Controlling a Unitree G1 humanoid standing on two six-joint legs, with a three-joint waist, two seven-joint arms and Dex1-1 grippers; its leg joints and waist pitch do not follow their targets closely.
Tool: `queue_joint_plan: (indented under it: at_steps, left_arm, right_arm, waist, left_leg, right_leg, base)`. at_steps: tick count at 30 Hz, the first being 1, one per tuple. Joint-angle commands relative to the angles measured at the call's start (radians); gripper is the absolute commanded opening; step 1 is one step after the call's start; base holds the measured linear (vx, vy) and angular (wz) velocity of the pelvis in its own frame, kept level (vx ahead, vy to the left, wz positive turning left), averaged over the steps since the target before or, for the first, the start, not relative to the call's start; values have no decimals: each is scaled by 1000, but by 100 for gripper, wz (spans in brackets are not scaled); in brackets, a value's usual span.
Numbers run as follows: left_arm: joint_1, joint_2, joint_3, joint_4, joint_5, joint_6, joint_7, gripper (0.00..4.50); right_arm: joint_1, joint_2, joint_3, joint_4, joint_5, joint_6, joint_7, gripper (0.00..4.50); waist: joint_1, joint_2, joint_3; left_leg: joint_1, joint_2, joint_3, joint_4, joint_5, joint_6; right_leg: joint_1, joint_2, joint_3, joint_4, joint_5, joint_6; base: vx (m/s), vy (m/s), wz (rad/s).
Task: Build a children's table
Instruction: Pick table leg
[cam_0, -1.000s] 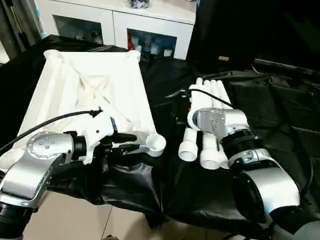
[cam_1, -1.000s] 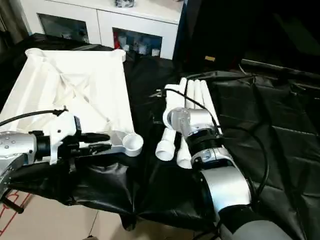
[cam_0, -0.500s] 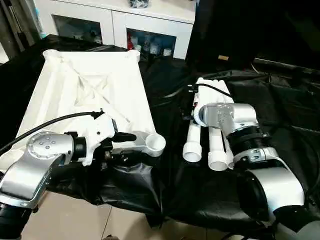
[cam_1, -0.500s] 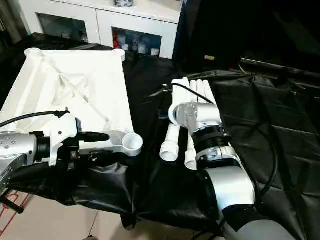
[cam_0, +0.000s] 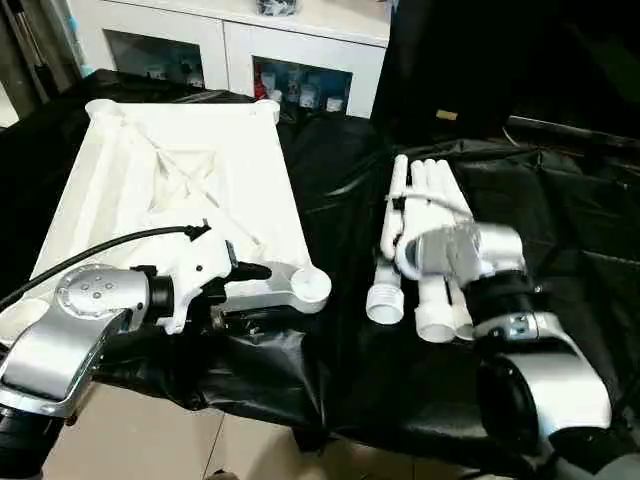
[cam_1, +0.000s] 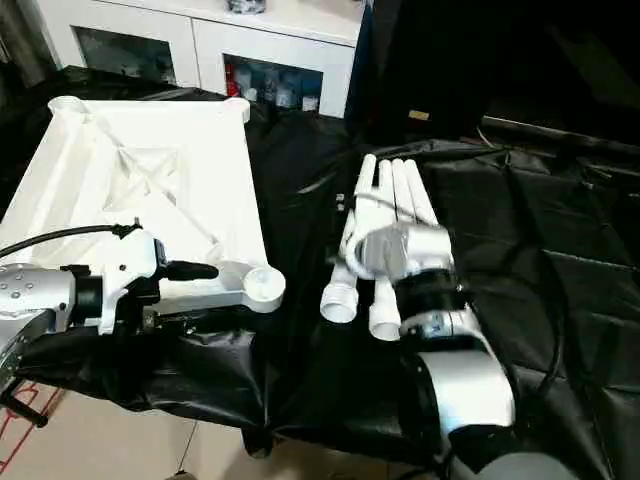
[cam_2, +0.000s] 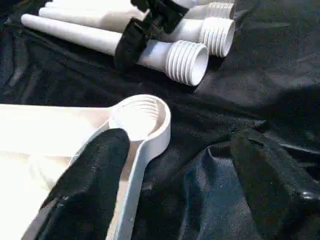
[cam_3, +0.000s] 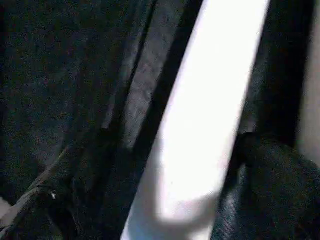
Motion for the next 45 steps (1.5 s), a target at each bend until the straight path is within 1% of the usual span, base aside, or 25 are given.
queue_joint_plan:
  at_steps: [1,4,5,6,8,11,14,15,16,17,19,20,21,23,26,28,29,33,38,39,41,42,43,44,45]
  left_arm:
    - [-13,6,-21,-26,-2,12,-11,398]
    - [-15,3,-26,-31,-1,18,-10,401]
    - [-16,3,-27,-33,-1,20,-10,434]
    - [-16,2,-28,-34,-1,21,-10,440]
    - [-18,0,-32,-36,-1,24,-9,437]
    - [-22,-4,-36,-35,1,23,-7,450]
    - [-24,-6,-39,-33,1,24,-6,450]
    - [-26,-8,-40,-32,2,24,-4,450]
    - [-27,-9,-41,-31,3,24,-3,450]
    - [-29,-11,-42,-30,3,23,-1,450]
    - [-32,-15,-43,-25,7,19,3,450]
    - [-33,-17,-43,-21,10,14,6,450]
    - [-40,-25,-43,-10,19,0,17,450]
    - [-59,-48,-40,22,37,-30,48,450]
    - [-70,-59,-36,34,37,-36,58,450]
    - [-82,-71,-30,44,36,-39,71,450]
    - [-95,-83,-25,56,35,-45,80,450]
    - [-119,-108,-17,81,33,-52,100,450]
    - [-174,-165,6,129,22,-11,172,450]
    - [-199,-196,24,155,23,9,221,450]
    - [-229,-235,47,190,20,10,279,450]
    - [-260,-277,76,222,17,6,346,450]
    - [-285,-308,100,249,7,19,395,450]
    - [-285,-308,100,249,7,19,395,450]
    - [-330,-364,146,290,-26,40,462,450]
  right_arm:
    - [8,-6,-19,6,10,12,13,409]
    - [9,-5,-16,13,6,12,21,399]
    - [9,-5,-15,16,6,11,24,372]
    - [9,-5,-15,19,5,11,26,368]
    - [7,-4,-16,31,4,3,26,367]
    - [4,-3,-24,45,8,-1,26,331]
    - [3,-1,-30,55,9,-2,28,322]
    - [3,-1,-36,66,11,-4,28,311]
    - [2,-1,-38,71,11,-5,28,296]
    - [2,-2,-45,82,14,-10,26,280]
    - [2,-1,-62,95,22,-14,19,279]
    - [1,0,-73,104,27,-16,14,264]
    - [0,2,-94,114,37,-19,7,264]
    - [0,4,-128,125,55,-26,-2,239]
    - [-1,3,-136,125,61,-31,0,229]
    - [-3,3,-147,125,70,-36,3,201]
    - [-8,5,-160,122,82,-43,14,196]
    - [-17,6,-169,111,91,-35,38,187]
    - [-16,4,-163,61,112,-39,91,185]
    - [-14,3,-167,32,131,-46,128,185]
    - [-3,1,-164,-6,146,-63,170,185]
    - [11,-4,-159,-41,158,-79,210,185]
    - [29,-8,-145,-82,172,-99,262,185]
    - [29,-8,-145,-82,172,-99,262,184]
    - [68,-11,-142,-164,213,-129,352,184]
  waist:
    - [1,30,-68]
    - [1,31,-68]
    - [1,30,-68]
    - [1,31,-68]
    - [1,26,-68]
    - [2,27,-67]
    - [2,27,-67]
    - [1,23,-67]
    - [2,25,-67]
    - [1,26,-67]
    - [1,26,-67]
    - [0,26,-67]
    - [0,26,-67]
    - [0,26,-66]
    - [0,28,-69]
    - [-2,26,-69]
    - [-1,31,-70]
    - [-4,28,-70]
    - [-5,28,-71]
    - [-4,30,-71]
    - [-1,29,-73]
    - [4,22,-73]
    - [6,24,-73]
    - [8,23,-72]
    - [12,20,-73]
  left_leg:
    - [9,33,-2,-74,1,-64]
    - [8,32,-2,-74,7,-64]
    - [8,32,-2,-74,8,-65]
    - [8,32,-2,-74,6,-65]
    - [7,32,-1,-74,8,-61]
    - [7,33,-1,-74,1,-62]
    - [8,33,-1,-74,-4,-64]
    - [7,33,0,-74,1,-62]
    - [7,33,-1,-74,1,-61]
    - [8,33,-1,-74,-2,-62]
    - [8,33,0,-74,-5,-62]
    - [8,33,-1,-74,-8,-63]
    - [8,33,-1,-75,-12,-64]
    - [8,33,-1,-75,-21,-63]
    - [7,33,-3,-74,-18,-62]
    - [6,33,-2,-73,-14,-59]
    - [6,33,-3,-73,-10,-59]
    - [5,33,-3,-72,-14,-50]
    - [5,34,-2,-71,-13,-42]
    - [6,35,-2,-71,-11,-39]
    - [5,36,-3,-69,-4,-28]
    - [2,36,-3,-68,14,-15]
    - [2,36,-3,-67,19,-10]
    - [2,37,-2,-66,22,-4]
    - [2,36,-3,-66,31,6]
  right_leg:
    - [59,-57,38,-48,148,-208]
    - [59,-57,38,-48,154,-209]
    - [60,-58,38,-47,154,-210]
    - [60,-58,38,-48,153,-210]
    - [60,-58,38,-48,149,-211]
    - [59,-59,39,-49,135,-210]
    - [59,-59,38,-49,124,-206]
    - [59,-59,39,-50,129,-206]
    - [59,-59,39,-49,128,-207]
    - [59,-59,39,-50,126,-207]
    - [58,-59,39,-50,125,-208]
    - [59,-59,38,-50,121,-208]
    - [58,-59,38,-50,117,-208]
    - [58,-59,39,-52,108,-208]
    - [61,-59,37,-51,117,-210]
    - [62,-60,38,-51,122,-214]
    - [62,-60,38,-50,129,-216]
    - [64,-60,38,-51,135,-227]
    - [64,-61,38,-52,140,-240]
    - [64,-61,38,-52,143,-242]
    - [68,-63,39,-51,164,-248]
    - [72,-64,40,-51,184,-253]
    - [72,-65,40,-51,192,-255]
    - [72,-66,41,-52,200,-255]
    - [72,-66,40,-51,203,-257]
  base:
    - [0,0,0]
    - [0,0,0]
    - [0,0,0]
    - [0,0,0]
    - [0,0,0]
    - [0,0,0]
    - [0,0,0]
    - [0,0,0]
    - [0,0,0]
    - [0,0,0]
    - [0,0,0]
    - [0,0,0]
    - [0,0,0]
    - [0,0,0]
    - [0,0,0]
    - [0,0,0]
    - [0,0,0]
    - [0,0,0]
    - [0,0,0]
    - [0,0,0]
    - [0,0,0]
    - [0,0,0]
    - [0,0,0]
    - [0,0,0]
    - [0,0,0]
